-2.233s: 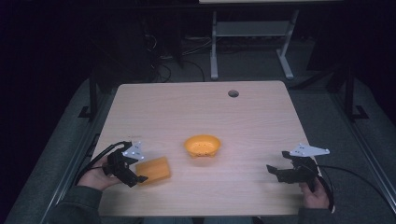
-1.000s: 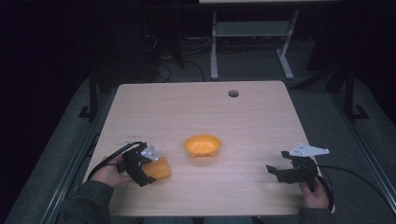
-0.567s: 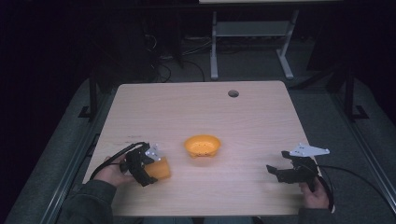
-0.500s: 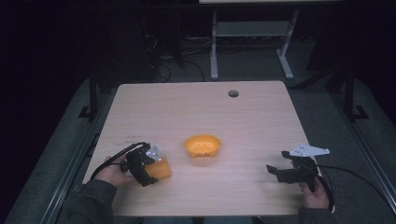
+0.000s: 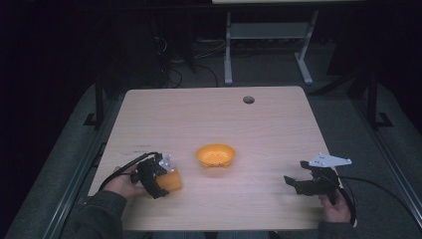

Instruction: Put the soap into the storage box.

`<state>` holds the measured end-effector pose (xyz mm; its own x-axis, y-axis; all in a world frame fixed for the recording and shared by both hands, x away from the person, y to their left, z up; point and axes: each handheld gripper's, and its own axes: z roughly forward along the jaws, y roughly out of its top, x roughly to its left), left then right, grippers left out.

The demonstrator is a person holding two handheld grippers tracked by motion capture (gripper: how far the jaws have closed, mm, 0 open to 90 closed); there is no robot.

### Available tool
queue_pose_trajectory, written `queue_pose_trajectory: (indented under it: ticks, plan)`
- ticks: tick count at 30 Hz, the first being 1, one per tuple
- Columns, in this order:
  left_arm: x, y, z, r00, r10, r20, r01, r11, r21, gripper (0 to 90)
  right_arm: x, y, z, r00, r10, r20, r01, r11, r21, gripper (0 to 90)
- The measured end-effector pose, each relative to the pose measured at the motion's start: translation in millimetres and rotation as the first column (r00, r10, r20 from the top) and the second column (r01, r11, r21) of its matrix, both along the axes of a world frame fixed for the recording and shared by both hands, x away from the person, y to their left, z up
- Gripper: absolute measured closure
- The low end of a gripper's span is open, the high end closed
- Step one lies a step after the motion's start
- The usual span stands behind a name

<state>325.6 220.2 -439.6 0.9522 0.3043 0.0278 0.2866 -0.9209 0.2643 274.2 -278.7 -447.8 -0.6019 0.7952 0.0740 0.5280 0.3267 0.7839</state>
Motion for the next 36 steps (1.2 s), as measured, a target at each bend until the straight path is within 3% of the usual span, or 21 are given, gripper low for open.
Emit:
queue_pose_trajectory:
  ticks: [19,32,36]
  plan:
    - [-1.7,-0.6,0.4,0.9999,-0.016,-0.004,0.015,0.9998,-0.009,20.7,-0.3,-0.6,0.3,1.0000,0.000,0.005,0.000,1.0000,0.003,13.9]
    - [-1.3,-5.8,20.8,0.9989,-0.028,0.038,0.030,0.9967,-0.075,20.7,-0.3,-1.0,0.4,1.0000,-0.002,0.005,0.002,1.0000,0.007,13.9]
    - [1.2,-8.5,23.9,0.9990,-0.031,0.034,0.033,0.9969,-0.071,20.7,-0.4,-1.2,0.5,1.0000,-0.004,0.003,0.004,0.9999,0.011,13.9]
